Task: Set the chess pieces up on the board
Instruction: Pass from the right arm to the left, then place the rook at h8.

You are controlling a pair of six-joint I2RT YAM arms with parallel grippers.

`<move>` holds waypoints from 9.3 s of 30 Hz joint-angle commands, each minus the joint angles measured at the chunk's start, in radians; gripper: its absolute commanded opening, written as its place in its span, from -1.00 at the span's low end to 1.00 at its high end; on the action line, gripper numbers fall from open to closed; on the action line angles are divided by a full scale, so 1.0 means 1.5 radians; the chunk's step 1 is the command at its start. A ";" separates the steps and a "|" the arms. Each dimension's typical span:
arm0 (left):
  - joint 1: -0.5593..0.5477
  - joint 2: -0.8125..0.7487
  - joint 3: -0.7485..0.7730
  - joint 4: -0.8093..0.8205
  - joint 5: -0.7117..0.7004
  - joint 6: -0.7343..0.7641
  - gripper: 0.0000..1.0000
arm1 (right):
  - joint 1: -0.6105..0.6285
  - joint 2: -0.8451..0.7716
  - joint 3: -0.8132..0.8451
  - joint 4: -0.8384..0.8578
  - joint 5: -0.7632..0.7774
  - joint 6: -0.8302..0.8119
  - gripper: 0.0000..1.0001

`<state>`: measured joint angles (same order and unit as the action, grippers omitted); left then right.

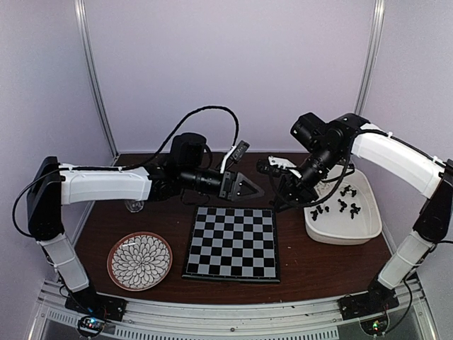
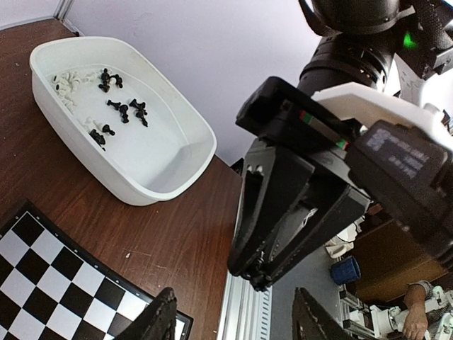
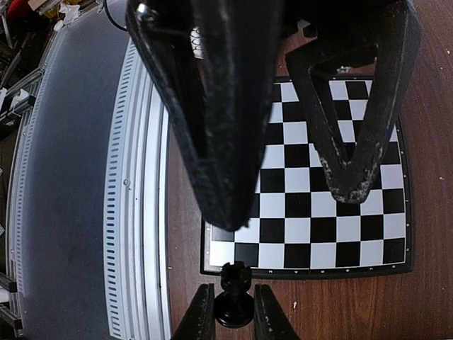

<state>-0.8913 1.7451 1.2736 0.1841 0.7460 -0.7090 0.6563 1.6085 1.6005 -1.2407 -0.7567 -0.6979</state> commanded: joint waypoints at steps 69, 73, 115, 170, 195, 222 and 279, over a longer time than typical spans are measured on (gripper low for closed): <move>-0.022 -0.038 0.033 -0.303 -0.131 0.183 -0.91 | -0.099 -0.031 0.002 -0.034 -0.061 0.019 -0.03; -0.023 -0.093 -0.010 -0.432 -0.278 0.231 -0.94 | -0.195 -0.066 -0.058 -0.025 -0.106 0.017 -0.02; -0.237 -0.123 -0.217 -0.483 -0.661 0.068 -0.99 | -0.241 -0.117 -0.167 0.089 -0.098 0.075 -0.07; -0.178 -0.153 -0.255 -0.482 -0.576 0.043 -1.00 | -0.239 -0.114 -0.166 0.085 -0.108 0.078 -0.10; -0.178 -0.147 -0.256 -0.477 -0.569 0.043 -1.00 | -0.239 -0.122 -0.172 0.087 -0.102 0.078 -0.10; -0.178 -0.137 -0.256 -0.481 -0.566 0.046 -1.00 | -0.239 -0.127 -0.176 0.089 -0.104 0.078 -0.10; -0.106 -0.216 -0.178 -0.481 -0.632 0.184 0.13 | -0.264 -0.136 -0.175 0.121 -0.090 0.114 -0.11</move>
<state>-1.1339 1.4464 0.9173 -0.5579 -0.1822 -0.5388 0.2924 1.4284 1.3342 -1.1038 -0.9028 -0.5713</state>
